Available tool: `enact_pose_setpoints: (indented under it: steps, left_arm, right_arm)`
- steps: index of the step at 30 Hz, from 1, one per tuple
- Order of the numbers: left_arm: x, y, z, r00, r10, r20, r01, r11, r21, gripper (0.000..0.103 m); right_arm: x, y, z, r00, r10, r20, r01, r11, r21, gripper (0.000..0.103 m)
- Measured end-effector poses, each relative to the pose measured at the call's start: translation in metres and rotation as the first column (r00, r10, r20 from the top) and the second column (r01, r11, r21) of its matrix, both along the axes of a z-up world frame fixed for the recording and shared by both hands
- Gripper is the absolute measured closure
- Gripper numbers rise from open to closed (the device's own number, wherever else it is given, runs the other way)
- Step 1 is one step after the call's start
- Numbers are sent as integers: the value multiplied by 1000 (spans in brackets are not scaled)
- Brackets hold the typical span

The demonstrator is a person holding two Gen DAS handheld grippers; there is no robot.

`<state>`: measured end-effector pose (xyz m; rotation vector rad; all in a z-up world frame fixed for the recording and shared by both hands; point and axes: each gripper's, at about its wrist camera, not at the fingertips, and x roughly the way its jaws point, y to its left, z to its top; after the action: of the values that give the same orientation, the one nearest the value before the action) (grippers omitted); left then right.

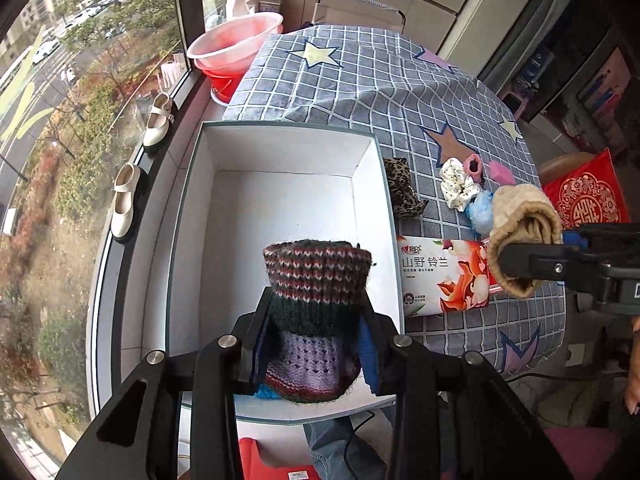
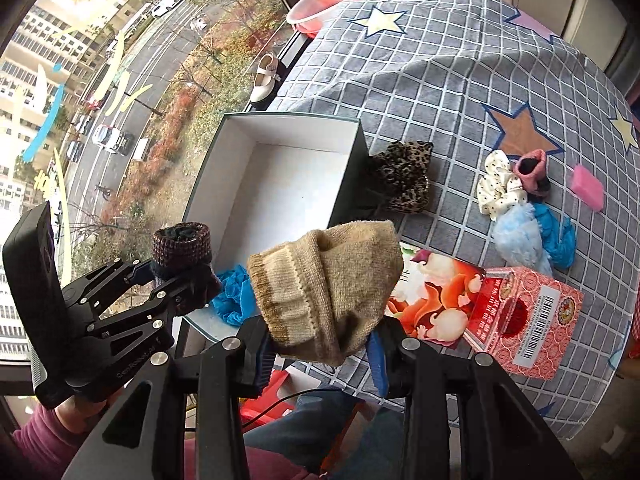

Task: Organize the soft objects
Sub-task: 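Carry knit hat in left tool while right tool carries beige sock over white box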

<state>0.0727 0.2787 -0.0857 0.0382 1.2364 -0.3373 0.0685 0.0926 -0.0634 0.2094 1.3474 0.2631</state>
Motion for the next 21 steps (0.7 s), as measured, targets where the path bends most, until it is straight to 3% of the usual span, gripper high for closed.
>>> enact_pose_setpoints:
  steps: [11,21]
  left_arm:
    - [8,19,-4,998,58,9,-58,998,17,63]
    - [14,27,-16,996,91,-15,-91,996,21,63]
  right_arm:
    - [29,52,0,990,138,2,-138,990,-29,64]
    - [54,76,-2,979,203,6,-203,977,-60,64]
